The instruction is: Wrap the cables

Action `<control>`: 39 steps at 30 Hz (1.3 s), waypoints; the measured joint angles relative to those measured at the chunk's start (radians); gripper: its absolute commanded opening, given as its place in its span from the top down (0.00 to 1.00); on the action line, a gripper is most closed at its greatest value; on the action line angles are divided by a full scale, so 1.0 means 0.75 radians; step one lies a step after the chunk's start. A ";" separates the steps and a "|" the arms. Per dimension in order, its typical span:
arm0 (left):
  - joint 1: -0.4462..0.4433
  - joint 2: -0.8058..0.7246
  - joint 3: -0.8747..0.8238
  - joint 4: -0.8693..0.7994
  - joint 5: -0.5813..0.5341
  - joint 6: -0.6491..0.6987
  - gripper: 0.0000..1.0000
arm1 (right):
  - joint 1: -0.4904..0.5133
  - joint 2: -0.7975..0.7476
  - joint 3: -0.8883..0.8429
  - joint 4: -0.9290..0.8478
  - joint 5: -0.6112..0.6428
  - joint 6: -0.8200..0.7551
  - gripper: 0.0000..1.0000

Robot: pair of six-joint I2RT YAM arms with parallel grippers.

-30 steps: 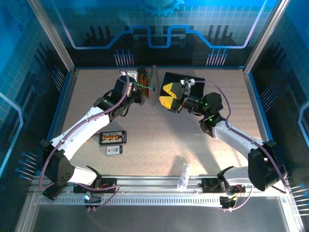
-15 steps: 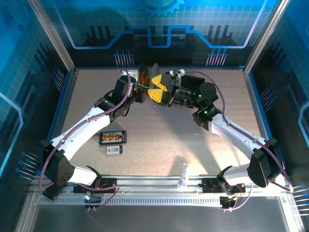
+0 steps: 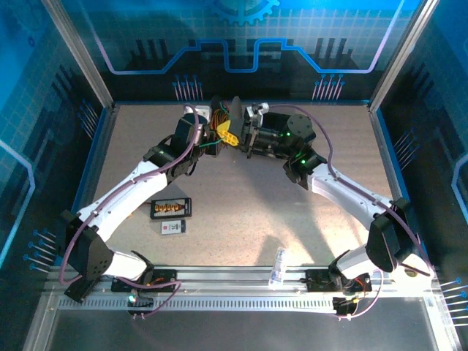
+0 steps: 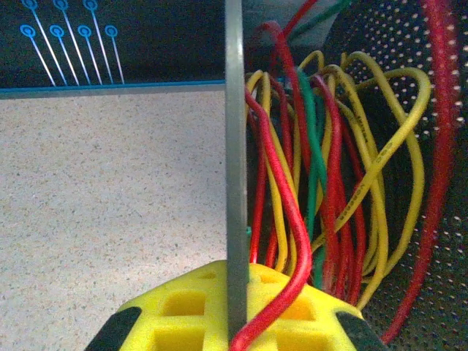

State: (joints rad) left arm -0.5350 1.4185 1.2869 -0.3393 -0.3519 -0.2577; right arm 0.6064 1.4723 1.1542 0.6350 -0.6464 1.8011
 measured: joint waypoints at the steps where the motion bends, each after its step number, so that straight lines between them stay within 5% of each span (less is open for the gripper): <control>1: 0.000 0.013 0.027 -0.027 0.001 -0.006 1.00 | 0.003 0.000 0.000 -0.003 -0.013 -0.042 1.00; 12: 0.184 0.086 0.431 -0.431 0.240 -0.250 1.00 | 0.051 -0.272 -0.263 -0.391 -0.021 -1.048 1.00; 18: 0.255 0.098 0.497 -0.548 0.485 -0.367 1.00 | 0.316 -0.304 -0.227 -0.820 0.368 -1.791 1.00; 22: 0.288 0.114 0.498 -0.573 0.613 -0.431 1.00 | 0.370 -0.237 -0.248 -0.945 0.643 -2.132 1.00; 29: 0.381 0.124 0.481 -0.624 0.822 -0.484 1.00 | 0.299 -0.131 -0.466 -0.865 1.123 -2.547 1.00; 39: 0.476 0.109 0.340 -0.576 1.109 -0.502 1.00 | 0.076 -0.145 -0.700 -0.416 1.203 -2.950 1.00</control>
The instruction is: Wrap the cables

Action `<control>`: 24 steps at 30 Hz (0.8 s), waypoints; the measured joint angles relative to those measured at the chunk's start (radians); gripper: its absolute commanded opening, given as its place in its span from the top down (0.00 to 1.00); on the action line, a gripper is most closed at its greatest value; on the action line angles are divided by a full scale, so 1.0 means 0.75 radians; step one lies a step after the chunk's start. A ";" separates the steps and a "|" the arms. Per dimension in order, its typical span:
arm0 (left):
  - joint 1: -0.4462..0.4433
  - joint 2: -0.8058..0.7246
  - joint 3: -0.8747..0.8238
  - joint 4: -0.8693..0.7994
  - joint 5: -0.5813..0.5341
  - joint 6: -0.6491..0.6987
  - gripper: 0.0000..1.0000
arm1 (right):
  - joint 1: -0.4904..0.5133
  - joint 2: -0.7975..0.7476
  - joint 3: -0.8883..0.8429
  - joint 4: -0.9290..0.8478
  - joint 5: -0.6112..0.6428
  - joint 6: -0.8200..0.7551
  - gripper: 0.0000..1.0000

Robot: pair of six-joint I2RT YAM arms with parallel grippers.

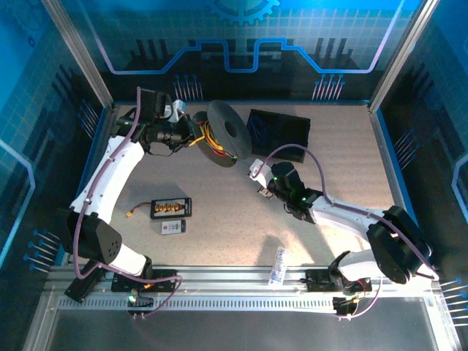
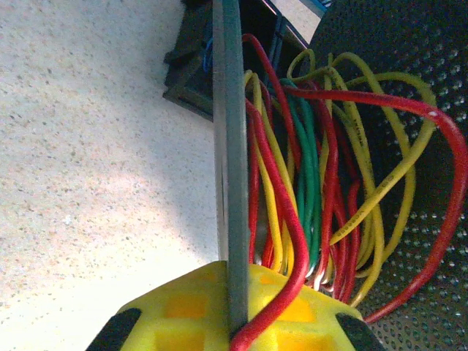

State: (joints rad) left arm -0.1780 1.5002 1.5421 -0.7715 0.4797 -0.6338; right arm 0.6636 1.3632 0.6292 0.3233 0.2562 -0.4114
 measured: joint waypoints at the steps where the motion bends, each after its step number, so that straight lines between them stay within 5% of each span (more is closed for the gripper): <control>1: 0.004 -0.004 -0.007 -0.001 0.022 0.002 1.00 | -0.013 -0.006 -0.035 0.068 -0.014 -0.042 1.00; 12: 0.007 -0.012 -0.062 0.105 0.294 0.013 1.00 | -0.318 0.024 -0.275 0.792 -0.495 -0.382 1.00; 18: 0.006 -0.012 -0.109 0.155 0.392 0.020 1.00 | -0.451 0.207 -0.332 1.226 -0.731 -0.393 1.00; 24: 0.006 -0.012 -0.114 0.188 0.453 0.030 1.00 | -0.470 0.250 -0.334 1.387 -0.808 -0.380 1.00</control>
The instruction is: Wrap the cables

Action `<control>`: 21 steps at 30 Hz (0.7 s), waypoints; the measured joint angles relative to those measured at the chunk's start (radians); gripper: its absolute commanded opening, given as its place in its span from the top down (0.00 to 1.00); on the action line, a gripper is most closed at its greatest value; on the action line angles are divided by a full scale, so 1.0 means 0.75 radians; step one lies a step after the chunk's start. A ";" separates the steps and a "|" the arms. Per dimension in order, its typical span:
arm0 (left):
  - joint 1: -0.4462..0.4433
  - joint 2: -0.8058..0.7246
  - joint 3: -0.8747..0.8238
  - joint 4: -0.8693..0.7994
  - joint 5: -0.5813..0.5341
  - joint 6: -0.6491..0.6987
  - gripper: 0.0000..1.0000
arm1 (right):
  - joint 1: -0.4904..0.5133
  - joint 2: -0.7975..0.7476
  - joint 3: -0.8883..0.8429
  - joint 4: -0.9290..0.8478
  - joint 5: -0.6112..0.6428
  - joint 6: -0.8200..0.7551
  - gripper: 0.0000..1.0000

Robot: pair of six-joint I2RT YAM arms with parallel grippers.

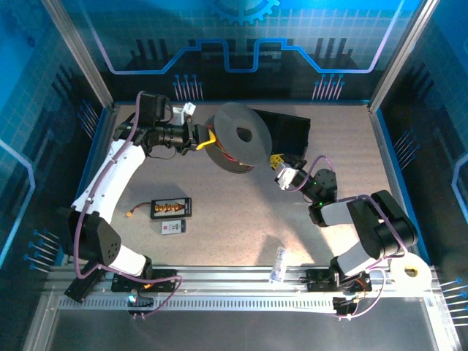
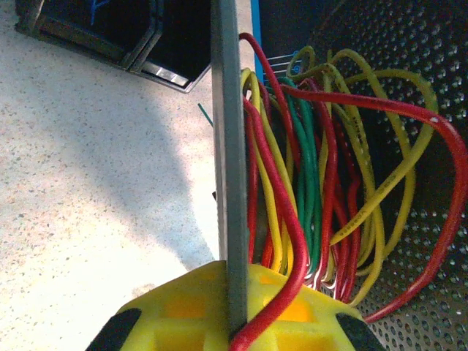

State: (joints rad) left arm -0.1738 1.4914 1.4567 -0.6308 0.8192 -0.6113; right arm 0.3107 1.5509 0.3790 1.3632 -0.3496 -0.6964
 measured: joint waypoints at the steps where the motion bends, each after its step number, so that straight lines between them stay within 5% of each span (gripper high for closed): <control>1: 0.000 0.000 -0.001 0.011 0.010 0.000 1.00 | -0.002 0.000 0.000 0.004 -0.006 0.000 1.00; 21: 0.000 0.053 -0.001 0.062 0.063 -0.002 1.00 | -0.034 -0.178 0.009 0.007 -0.205 0.302 1.00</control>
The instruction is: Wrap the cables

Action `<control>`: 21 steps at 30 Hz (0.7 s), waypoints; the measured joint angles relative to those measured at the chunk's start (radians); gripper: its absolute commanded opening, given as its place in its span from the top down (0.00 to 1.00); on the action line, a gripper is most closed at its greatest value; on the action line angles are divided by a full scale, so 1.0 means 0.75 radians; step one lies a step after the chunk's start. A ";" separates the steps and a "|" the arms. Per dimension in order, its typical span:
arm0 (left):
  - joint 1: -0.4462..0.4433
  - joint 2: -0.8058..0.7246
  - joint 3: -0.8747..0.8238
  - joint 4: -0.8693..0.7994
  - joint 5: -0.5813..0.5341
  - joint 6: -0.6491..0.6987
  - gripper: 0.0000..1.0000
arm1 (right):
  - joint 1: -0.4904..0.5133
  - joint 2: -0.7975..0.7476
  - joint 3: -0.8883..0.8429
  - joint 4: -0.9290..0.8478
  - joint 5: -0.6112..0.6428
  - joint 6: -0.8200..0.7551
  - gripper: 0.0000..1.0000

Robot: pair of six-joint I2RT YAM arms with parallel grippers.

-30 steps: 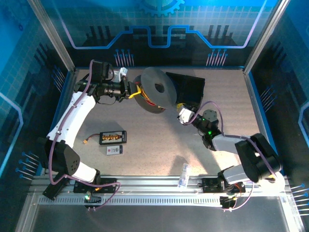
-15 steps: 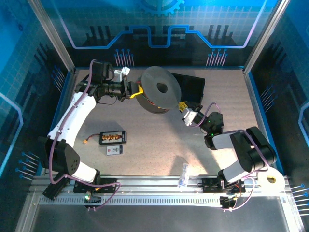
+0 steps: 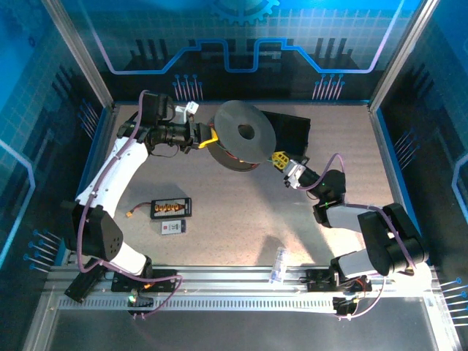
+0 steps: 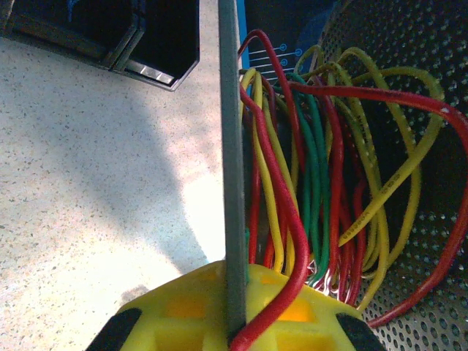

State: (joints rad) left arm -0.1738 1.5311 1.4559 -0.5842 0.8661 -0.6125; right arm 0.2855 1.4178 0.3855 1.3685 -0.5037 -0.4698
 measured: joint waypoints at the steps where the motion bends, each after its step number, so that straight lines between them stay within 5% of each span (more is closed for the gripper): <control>1: 0.000 0.000 0.000 0.001 0.001 0.000 1.00 | 0.000 0.000 0.003 0.000 -0.014 0.011 1.00; 8: 0.000 0.003 0.000 0.004 0.005 0.001 1.00 | 0.011 0.000 0.003 -0.001 -0.011 0.001 1.00; 21: -0.007 0.010 -0.006 0.066 0.008 -0.024 1.00 | 0.055 0.125 0.058 -0.029 0.322 -0.273 1.00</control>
State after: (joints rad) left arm -0.1787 1.5383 1.4513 -0.5346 0.8722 -0.6308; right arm 0.3267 1.5112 0.4294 1.3468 -0.2619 -0.6743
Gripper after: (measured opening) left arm 0.077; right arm 0.065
